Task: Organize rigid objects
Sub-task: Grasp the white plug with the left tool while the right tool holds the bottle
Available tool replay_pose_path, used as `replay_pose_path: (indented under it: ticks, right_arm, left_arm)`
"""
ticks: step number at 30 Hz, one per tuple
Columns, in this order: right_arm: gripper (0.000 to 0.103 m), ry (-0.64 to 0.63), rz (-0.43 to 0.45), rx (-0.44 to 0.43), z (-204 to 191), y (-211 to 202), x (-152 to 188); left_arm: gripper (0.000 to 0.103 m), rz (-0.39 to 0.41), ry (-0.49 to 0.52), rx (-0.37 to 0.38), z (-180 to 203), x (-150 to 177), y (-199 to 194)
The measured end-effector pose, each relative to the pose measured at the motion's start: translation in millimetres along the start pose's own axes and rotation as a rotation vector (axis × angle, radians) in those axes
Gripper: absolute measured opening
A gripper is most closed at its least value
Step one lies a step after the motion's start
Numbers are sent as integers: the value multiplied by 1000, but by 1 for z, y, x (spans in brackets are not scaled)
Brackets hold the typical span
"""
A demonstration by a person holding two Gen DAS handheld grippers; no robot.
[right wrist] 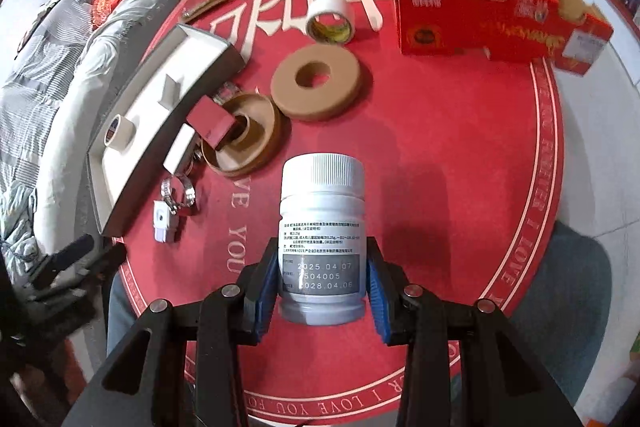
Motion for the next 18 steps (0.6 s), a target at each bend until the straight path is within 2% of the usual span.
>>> replay_pose_path:
  ticks: [6, 7, 8, 9, 10, 11, 14, 18]
  right_arm:
    - [41, 6, -27, 0, 2, 7, 10]
    - [41, 7, -27, 1, 2, 6, 10]
    - [41, 8, -27, 1, 3, 6, 10]
    - [41, 10, -27, 1, 3, 6, 10]
    - [41, 11, -25, 2, 3, 5, 10]
    - [41, 12, -24, 1, 3, 4, 10]
    - [41, 5, -15, -1, 1, 1, 8]
    - [40, -4, -2, -3, -4, 0, 4]
  left_arm:
    - [83, -37, -17, -13, 9, -12, 42]
    - [78, -49, -21, -15, 9, -13, 47]
    - [67, -66, -21, 1, 11, -13, 54]
    - [57, -47, -35, 27, 11, -16, 52]
    - [40, -35, -29, 22, 10, -18, 51]
    - [33, -40, -6, 16, 11, -19, 49]
    - [33, -59, -18, 19, 7, -15, 47]
    - [33, -27, -64, 41, 2, -11, 30]
Point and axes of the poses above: each gripper's, at about its wrist camera, not at the fingertips, and y roughly the way its jaws point, z to its right, x to its underside, the point moved 10 cm from there along y, roughly the way its jaws point
